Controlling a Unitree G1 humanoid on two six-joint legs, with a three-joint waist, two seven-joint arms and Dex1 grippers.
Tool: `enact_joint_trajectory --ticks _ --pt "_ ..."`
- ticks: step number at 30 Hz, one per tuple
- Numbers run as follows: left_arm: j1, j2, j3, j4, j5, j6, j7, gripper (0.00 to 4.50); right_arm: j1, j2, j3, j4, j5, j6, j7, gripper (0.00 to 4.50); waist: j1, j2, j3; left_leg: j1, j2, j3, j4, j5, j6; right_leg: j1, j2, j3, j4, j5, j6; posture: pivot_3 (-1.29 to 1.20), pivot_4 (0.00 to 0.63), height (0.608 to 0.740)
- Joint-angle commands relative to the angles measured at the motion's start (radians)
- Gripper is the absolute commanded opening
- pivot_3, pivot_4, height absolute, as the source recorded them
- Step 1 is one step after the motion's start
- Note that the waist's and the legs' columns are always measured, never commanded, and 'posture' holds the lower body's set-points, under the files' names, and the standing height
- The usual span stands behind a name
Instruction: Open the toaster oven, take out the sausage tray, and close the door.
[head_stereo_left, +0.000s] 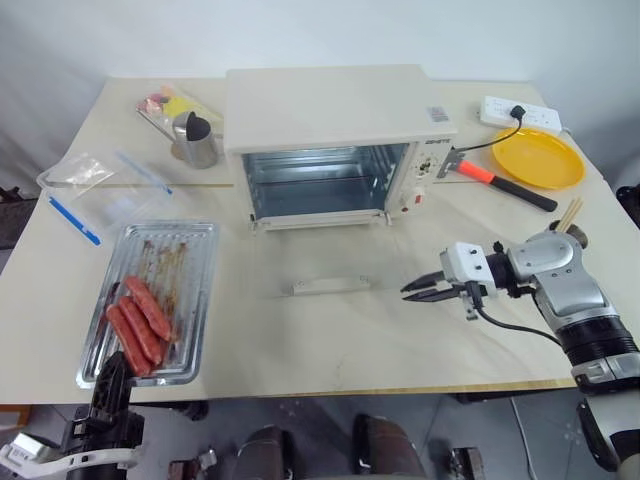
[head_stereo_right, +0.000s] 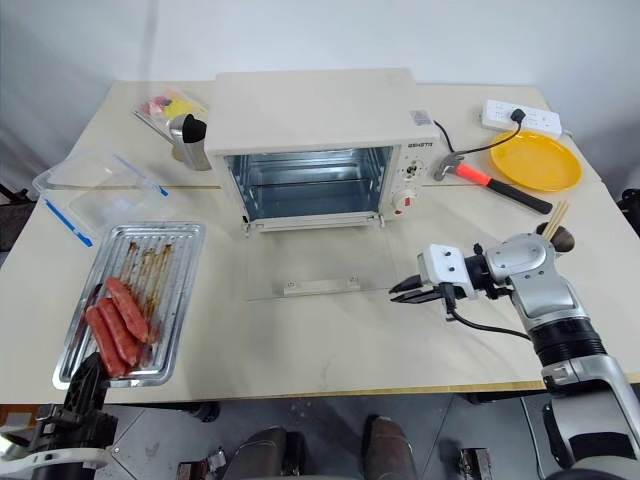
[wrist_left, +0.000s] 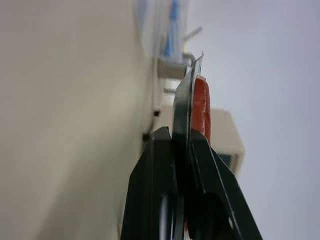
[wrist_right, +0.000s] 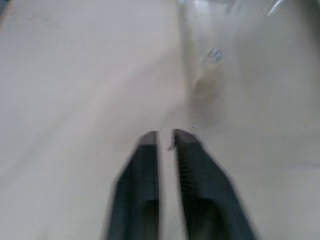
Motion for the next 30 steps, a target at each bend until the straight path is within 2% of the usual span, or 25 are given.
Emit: enact_joint_trajectory --ticks 1,12,17,22,26,30 --pt "-0.007 -0.011 0.059 0.005 -0.012 -0.002 -0.015 0.0 -0.016 -0.005 -0.016 0.091 -0.015 -0.056 0.047 0.04 0.0 0.0 0.0 0.0 0.0 0.0 0.001 0.0 0.0 0.001 0.0 0.0 0.0 0.0 0.0 0.0 0.15 0.74" --pt "-0.089 -0.028 0.105 0.09 -0.012 0.075 0.012 0.0 -0.162 0.148 -0.052 0.359 -0.058 -0.129 -0.088 0.04 -0.003 0.002 0.0 0.001 0.001 0.001 0.002 0.001 0.001 0.001 0.0 0.002 0.001 0.004 -0.002 0.0 0.15 0.74" --pt "-0.118 -0.026 0.113 0.103 -0.012 0.109 0.022 0.0 -0.237 0.197 -0.108 0.348 -0.007 -0.039 -0.115 0.04 -0.002 0.002 0.001 0.0 0.001 0.0 0.001 0.001 0.0 0.001 -0.001 0.002 0.001 0.004 0.0 0.0 0.15 0.74" --pt "-0.127 -0.013 0.126 0.114 -0.012 0.146 0.021 0.0 -0.297 0.215 -0.174 0.217 0.095 0.152 -0.102 0.04 -0.001 0.002 0.001 0.0 0.001 -0.001 0.001 0.001 0.0 0.0 -0.002 0.007 0.001 0.005 0.0 0.0 0.15 0.74" --pt "-0.155 0.019 0.123 0.123 -0.012 0.182 0.029 0.0 -0.388 0.257 -0.223 0.223 0.112 0.19 -0.191 0.04 -0.002 0.003 0.001 0.0 0.003 -0.001 0.0 0.0 -0.002 -0.001 -0.001 0.006 0.001 0.005 0.0 0.0 0.15 0.74" --pt "-0.154 0.093 0.095 0.134 -0.012 0.261 0.021 0.0 -0.469 0.291 -0.265 0.288 0.1 0.159 -0.291 0.04 -0.003 0.003 0.001 -0.001 0.005 -0.001 -0.001 -0.001 -0.004 -0.003 0.0 0.006 0.004 0.005 0.001 0.0 0.15 0.74"
